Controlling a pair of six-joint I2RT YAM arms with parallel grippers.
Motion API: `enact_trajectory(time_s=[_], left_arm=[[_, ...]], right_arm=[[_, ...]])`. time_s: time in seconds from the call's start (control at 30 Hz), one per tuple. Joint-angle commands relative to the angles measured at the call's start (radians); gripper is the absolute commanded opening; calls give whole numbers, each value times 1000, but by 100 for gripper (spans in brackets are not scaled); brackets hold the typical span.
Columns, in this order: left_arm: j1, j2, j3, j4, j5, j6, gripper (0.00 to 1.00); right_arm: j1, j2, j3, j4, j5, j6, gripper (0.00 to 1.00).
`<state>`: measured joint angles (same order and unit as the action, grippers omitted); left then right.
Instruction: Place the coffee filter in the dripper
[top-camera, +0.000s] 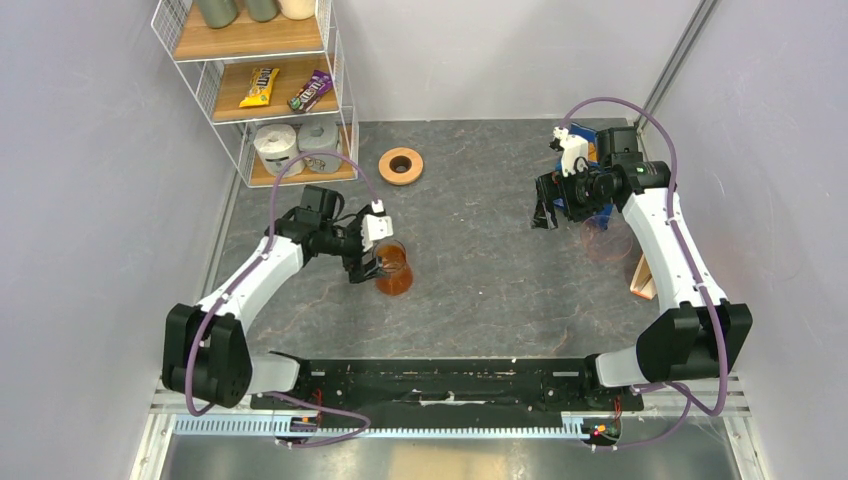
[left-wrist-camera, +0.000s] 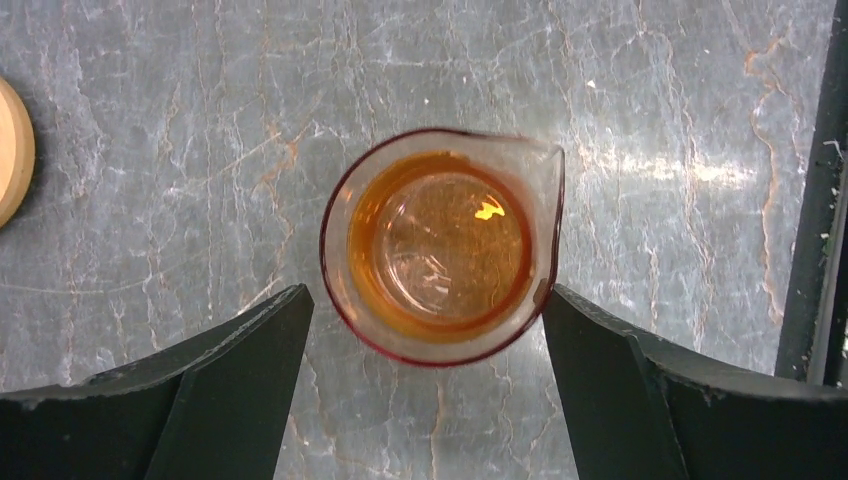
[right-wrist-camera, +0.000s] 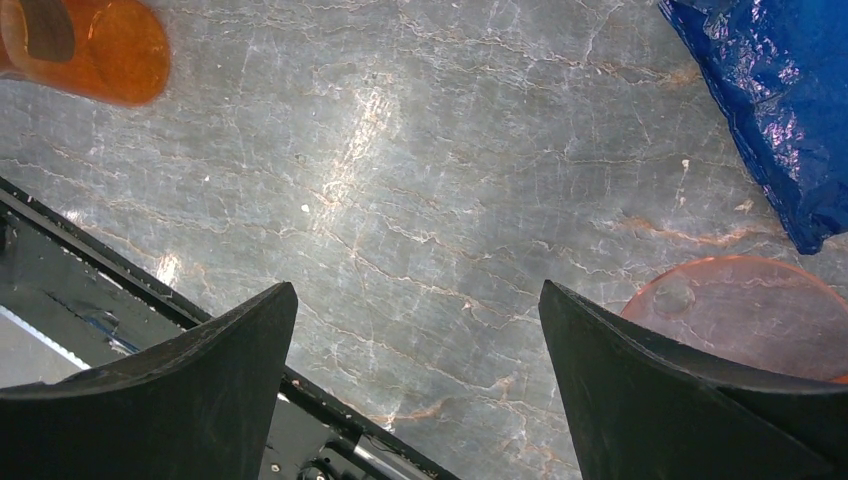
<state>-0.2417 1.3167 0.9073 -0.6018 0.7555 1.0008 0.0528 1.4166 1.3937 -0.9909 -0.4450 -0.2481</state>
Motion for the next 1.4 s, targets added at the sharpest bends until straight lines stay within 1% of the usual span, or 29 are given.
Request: enact_trajectory(time_s=[0.0,0.13,0.37,0.53,0.6,0.67,0.7,0.77,0.83,0.87,0.93,0.97,1.03,1.1,1.13,1.23,1.37], left_arm=[[-66,-37,-17,164,-45,-159,93],[-140,-35,-24,266,-108,-315,93],[-287,17,-9,375,-249,-561,88],[-332,41,14,432,-413,-716,85],[-332,42,39,434,-438,-773,90],[-325,25,88,386,-388,-783,94],[-316,11,111,362,-362,-765,94],[-271,-20,165,294,-240,-696,95],[-207,-17,246,117,-116,-585,95],[-165,-2,288,20,-46,-505,95],[-81,42,376,-249,30,-284,95],[-57,63,410,-357,41,-131,95],[-13,82,427,-523,19,81,95],[0,89,418,-607,-13,249,96],[0,92,402,-619,-32,311,96],[1,111,357,-570,-61,379,96],[3,168,336,-510,-57,451,88]], right_arm=[[-3,-11,5,-9,-23,-14,99],[-3,-13,2,-10,-23,-13,99],[-3,-11,4,-10,-20,-19,99],[-4,-11,-2,-10,-20,-20,99],[-3,-11,-5,-11,-20,-23,99],[-3,-11,-7,-10,-20,-24,99],[-3,-11,-7,-10,-20,-26,99],[-3,-13,-7,-11,-20,-27,99],[-3,-16,-11,-13,-22,-29,99],[-4,-16,-14,-14,-25,-29,99],[-3,-17,-18,-15,-30,-32,99],[-3,-16,-20,-15,-34,-32,99],[-2,-15,-21,-15,-38,-33,99],[-3,-12,-22,-15,-46,-32,99],[-3,-11,-22,-15,-51,-31,99],[-4,-11,-24,-12,-57,-26,99],[-4,-19,-24,-22,-52,-31,99]])
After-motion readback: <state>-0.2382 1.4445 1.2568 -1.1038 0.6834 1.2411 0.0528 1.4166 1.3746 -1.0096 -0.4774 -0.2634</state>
